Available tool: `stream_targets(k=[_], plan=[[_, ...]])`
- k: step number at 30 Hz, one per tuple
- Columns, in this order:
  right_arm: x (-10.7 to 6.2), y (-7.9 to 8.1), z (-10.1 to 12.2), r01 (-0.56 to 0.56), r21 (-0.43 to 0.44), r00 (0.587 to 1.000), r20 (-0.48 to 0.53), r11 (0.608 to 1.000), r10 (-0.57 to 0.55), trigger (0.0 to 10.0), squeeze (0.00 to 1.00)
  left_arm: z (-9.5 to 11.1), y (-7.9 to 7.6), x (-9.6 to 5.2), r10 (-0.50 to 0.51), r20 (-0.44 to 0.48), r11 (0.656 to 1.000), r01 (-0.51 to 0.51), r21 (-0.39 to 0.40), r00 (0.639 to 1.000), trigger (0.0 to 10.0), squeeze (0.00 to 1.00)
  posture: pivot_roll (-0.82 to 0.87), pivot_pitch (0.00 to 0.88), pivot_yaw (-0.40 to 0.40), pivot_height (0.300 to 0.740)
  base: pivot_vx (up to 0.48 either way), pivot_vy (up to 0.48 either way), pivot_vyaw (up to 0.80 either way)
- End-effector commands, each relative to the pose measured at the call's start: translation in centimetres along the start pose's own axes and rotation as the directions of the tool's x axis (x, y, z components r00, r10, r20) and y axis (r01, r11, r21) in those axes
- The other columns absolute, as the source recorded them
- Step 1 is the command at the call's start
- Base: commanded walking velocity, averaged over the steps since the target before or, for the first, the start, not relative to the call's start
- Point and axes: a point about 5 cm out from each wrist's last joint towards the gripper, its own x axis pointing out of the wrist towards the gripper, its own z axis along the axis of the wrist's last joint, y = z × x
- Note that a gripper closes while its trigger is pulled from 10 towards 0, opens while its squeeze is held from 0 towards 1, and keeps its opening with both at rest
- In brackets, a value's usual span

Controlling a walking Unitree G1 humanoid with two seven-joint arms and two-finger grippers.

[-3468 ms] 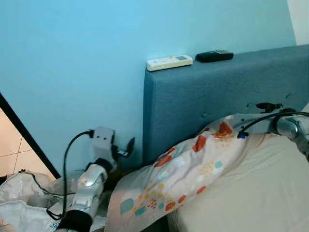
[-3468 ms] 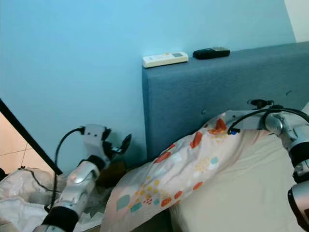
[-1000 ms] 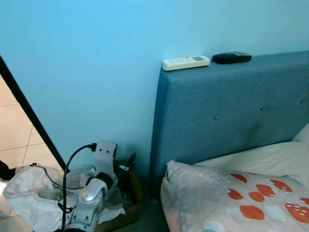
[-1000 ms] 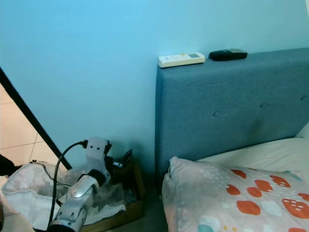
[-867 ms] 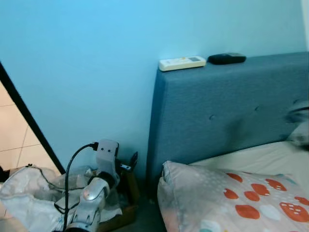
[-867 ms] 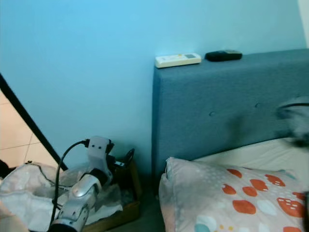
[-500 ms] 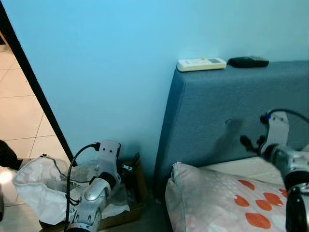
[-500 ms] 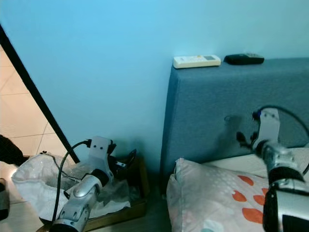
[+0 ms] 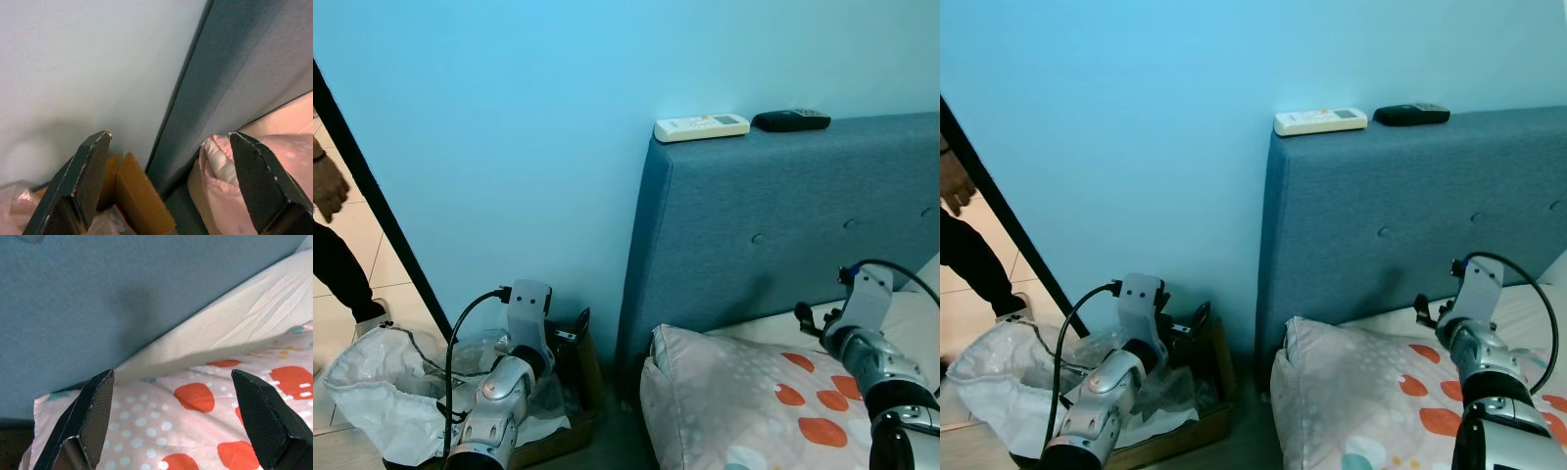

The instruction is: Clean up the room

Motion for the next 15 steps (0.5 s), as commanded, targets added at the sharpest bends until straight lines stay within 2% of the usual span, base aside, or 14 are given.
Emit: stream_targets(k=[1, 2, 13, 15], plan=[[0.11, 0.86, -0.17, -0.006, 0.001, 1.000, -0.007, 1.000, 0.006, 10.0, 0.00, -0.59, 0.22, -0.23, 0.022, -0.019, 1.000, -0.022, -0.011, 1.000, 10.0, 0.00, -0.06, 0.071, -0.058, 0.735, 0.000, 0.439, 0.00], [0.12, 0.99, -0.14, -0.005, 0.002, 1.000, -0.002, 1.000, 0.005, 10.0, 0.00, -0.61, 0.27, -0.26, 0.027, -0.017, 1.000, -0.027, -0.010, 0.999, 10.0, 0.00, -0.06, 0.071, -0.058, 0.735, 0.000, 0.439, 0.00], [-0.02, 1.61, -0.79, -0.006, 0.013, 1.000, 0.003, 1.000, 0.006, 10.0, 0.00, -0.38, -0.25, 0.03, -0.011, -0.012, 1.000, 0.011, 0.010, 1.000, 10.0, 0.00, -0.06, 0.069, -0.048, 0.735, 0.000, 0.000, 0.00], [-0.06, 1.64, -0.93, 0.000, 0.014, 1.000, 0.004, 1.000, 0.000, 10.0, 0.00, -0.30, -0.68, 0.05, -0.055, -0.010, 0.998, 0.055, 0.028, 0.998, 10.0, 0.00, -0.06, 0.068, -0.047, 0.735, 0.000, 0.000, 0.00]])
